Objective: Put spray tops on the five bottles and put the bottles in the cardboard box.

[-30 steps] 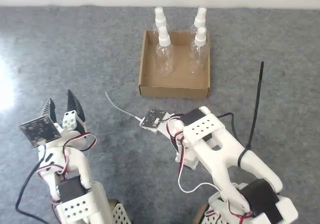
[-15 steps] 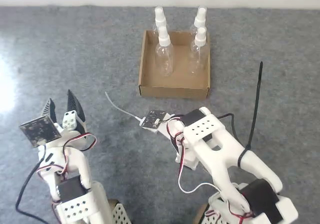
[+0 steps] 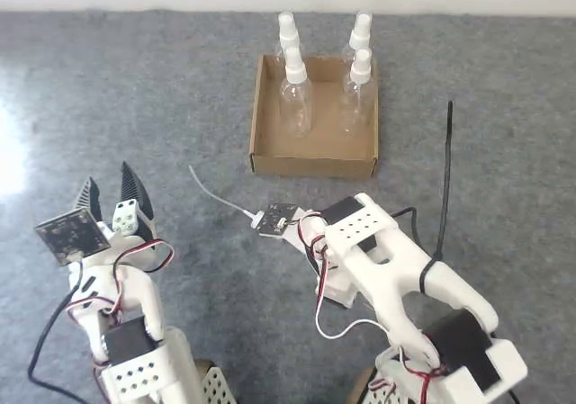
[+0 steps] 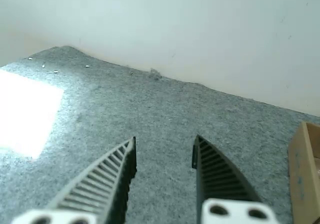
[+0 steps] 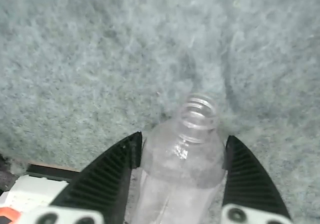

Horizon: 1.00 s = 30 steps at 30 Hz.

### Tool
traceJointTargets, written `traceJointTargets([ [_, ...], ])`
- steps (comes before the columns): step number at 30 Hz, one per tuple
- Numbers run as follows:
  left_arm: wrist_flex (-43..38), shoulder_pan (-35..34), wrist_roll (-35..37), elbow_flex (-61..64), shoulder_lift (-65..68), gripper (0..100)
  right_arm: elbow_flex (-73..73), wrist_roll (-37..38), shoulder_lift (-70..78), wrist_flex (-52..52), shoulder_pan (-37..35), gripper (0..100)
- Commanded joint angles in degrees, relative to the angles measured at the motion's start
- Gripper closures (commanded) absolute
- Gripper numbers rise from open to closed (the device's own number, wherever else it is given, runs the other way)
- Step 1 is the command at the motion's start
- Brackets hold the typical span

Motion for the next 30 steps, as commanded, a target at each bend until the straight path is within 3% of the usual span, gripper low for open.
traceJointTargets([
  [1,-1.85,-0.09,-0.53,-0.57,-1.23,83,-1.67,0.97,-1.71,0.92,0.66,83.3],
  [9,-1.85,-0.09,-0.53,-0.57,-1.23,83,-1.76,0.79,-8.31,4.44,0.22,85.0],
  [16,-1.85,-0.09,-0.53,-0.57,-1.23,83,-1.85,0.62,-23.25,8.84,0.22,85.0],
  [22,-1.85,-0.09,-0.53,-0.57,-1.23,83,-1.85,-3.96,-34.59,8.92,0.13,85.0],
  [30,-1.85,-0.09,-0.53,-0.57,-1.23,83,-2.46,-4.04,-41.45,8.57,-1.63,85.3],
])
